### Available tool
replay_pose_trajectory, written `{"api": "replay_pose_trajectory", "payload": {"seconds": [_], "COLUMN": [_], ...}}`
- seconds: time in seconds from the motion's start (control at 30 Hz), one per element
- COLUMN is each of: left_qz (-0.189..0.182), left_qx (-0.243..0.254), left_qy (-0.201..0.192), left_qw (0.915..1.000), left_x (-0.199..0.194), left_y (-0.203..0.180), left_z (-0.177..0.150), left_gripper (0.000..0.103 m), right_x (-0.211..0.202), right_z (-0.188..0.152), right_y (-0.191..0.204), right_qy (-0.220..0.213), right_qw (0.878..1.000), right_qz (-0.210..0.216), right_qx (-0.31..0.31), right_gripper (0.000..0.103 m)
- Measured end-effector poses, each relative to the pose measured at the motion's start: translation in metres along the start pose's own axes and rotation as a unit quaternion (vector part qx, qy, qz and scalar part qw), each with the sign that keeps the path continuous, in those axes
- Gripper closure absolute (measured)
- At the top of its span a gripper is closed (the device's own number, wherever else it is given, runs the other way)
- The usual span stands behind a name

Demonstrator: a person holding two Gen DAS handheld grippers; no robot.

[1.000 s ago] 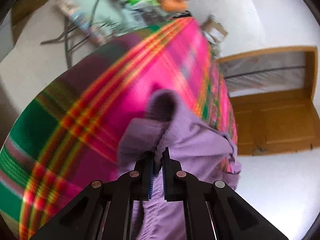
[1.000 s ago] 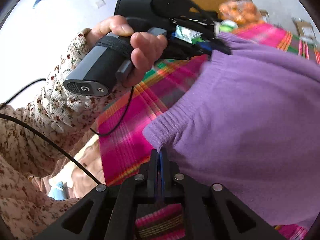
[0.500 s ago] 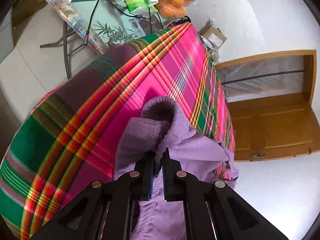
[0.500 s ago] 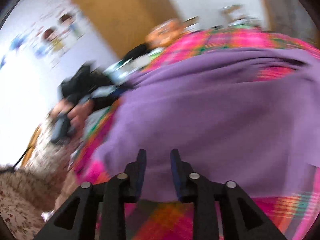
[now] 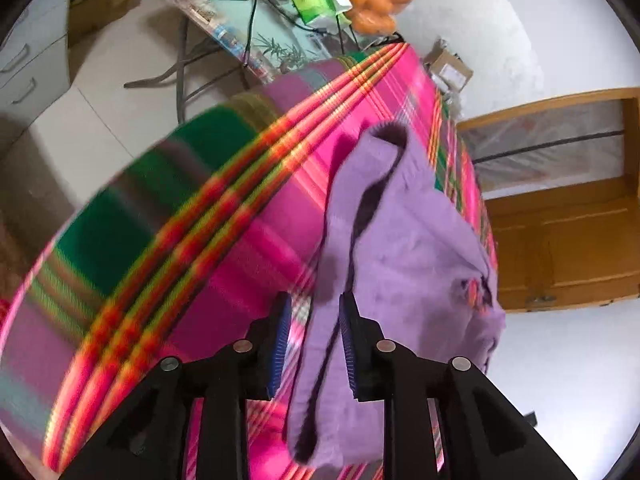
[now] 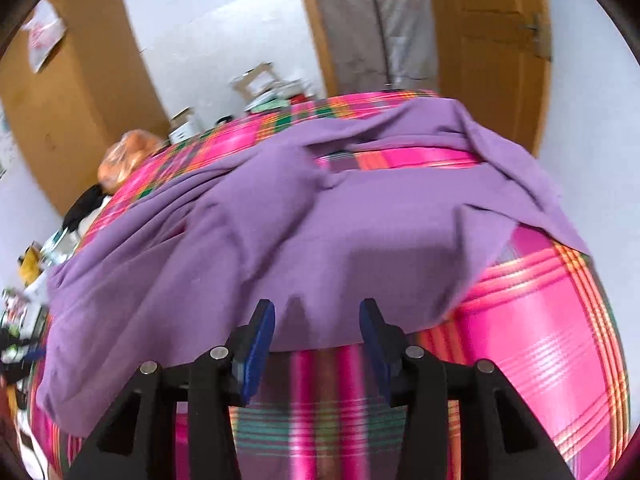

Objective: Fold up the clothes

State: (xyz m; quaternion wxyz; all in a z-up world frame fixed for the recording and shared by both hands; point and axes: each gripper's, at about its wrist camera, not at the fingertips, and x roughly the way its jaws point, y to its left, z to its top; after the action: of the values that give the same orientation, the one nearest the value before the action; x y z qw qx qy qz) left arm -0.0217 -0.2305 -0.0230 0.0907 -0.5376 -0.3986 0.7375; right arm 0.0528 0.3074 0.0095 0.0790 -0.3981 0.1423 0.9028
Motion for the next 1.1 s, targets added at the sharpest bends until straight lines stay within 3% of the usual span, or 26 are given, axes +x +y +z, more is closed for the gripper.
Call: {"api": "replay_pose_trajectory", "payload": {"seconds": [0.27,0.57,0.73,0.97,1.03,1.07,1.1], "left_qz": [-0.003,0.009,-0.015,-0.03,-0.041,-0.046,-0.047], "left_qx": [-0.009,-0.019,-0.057,-0.088,-0.105,-0.113,-0.12], "left_qy": [0.021,0.037,0.057,0.042,0.033,0.03,0.027], "left_qw": [0.9997,0.9991,0.9966,0.9948,0.993,0.992,0.9913], "left_x": [-0.001,-0.005,-0.002,0.007,0.009,0.01,0.011], "left_y": [0.001,-0.002,0.003,-0.006,-0.004,-0.002,-0.002], "left_z": [-0.028,-0.06,-0.076,-0.077,-0.076,-0.076,-0.075], "left_gripper": [0.066,0.065,0.065,0.064,0.064,0.065,0.073], "right_x": [0.006,0.006,0.015,0.029,0.03,0.03,0.029], "right_z": [-0.002,0.004,0.01,0.018,0.019,0.019,0.019], "right_y": [-0.037,-0.046,-0.04,-0.024,-0.025,-0.025,-0.026], "right_qy": [0.009,0.0,0.005,0.015,0.015,0.014,0.013], "right_qw": [0.998,0.998,0.998,0.995,0.995,0.995,0.995], "right_qz": [-0.064,-0.058,-0.067,-0.095,-0.092,-0.092,-0.091], "right_qx": [0.01,0.018,-0.001,-0.037,-0.036,-0.036,-0.038], "right_gripper": [0.058,0.056,0.051,0.048,0.05,0.057,0.063]}}
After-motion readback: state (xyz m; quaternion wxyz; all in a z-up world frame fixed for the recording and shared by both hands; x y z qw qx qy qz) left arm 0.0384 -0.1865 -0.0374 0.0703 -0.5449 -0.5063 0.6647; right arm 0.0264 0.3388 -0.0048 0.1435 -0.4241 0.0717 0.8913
